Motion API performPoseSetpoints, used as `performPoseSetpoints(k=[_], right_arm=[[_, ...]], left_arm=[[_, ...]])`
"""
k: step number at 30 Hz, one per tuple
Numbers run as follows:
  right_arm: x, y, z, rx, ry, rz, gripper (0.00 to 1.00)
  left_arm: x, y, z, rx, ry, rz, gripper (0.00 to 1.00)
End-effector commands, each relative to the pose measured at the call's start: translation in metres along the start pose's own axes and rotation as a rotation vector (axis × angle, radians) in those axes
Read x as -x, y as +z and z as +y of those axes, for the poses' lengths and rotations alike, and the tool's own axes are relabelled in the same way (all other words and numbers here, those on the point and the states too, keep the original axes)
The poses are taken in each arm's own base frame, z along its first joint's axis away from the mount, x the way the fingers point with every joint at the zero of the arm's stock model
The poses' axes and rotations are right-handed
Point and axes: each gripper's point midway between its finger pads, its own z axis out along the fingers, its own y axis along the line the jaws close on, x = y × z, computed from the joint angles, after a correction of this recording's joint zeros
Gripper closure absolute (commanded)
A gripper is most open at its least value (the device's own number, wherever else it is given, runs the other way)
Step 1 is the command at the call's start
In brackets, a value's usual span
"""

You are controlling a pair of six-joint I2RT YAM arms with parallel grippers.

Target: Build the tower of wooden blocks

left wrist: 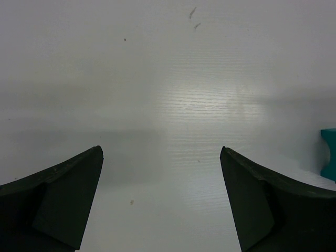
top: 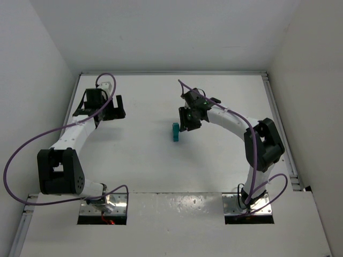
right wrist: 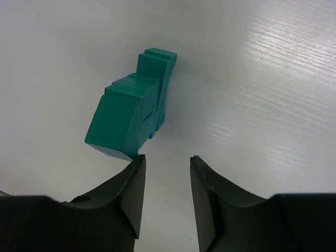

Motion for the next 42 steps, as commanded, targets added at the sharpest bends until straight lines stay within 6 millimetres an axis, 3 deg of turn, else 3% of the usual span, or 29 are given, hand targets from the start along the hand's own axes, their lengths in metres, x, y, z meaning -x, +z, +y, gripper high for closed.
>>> performPoseSetpoints(k=[1, 34, 38, 42], right_arm=[[0.019, -0.005, 0.013, 0.035, -0.011, -0.050, 0.60], [0.018, -0.006, 0.013, 0.037, -0.016, -0.046, 0.57], [0.017, -0.009, -0.004, 0.004, -0.026, -0.041, 0.57], [0.014, -0.015, -0.040, -0.048, -0.029, -0.041, 0.57]], left_arm=[[0.017, 0.000, 0.001, -0.007, -0.004, -0.037, 0.00], [0.017, 0.000, 0.000, -0.016, -0.004, -0.036, 0.00], [0.017, 0.000, 0.000, -0.016, 0.005, -0.036, 0.00], [0.015, -0.001, 0.002, -0.015, 0.038, -0.027, 0.00]])
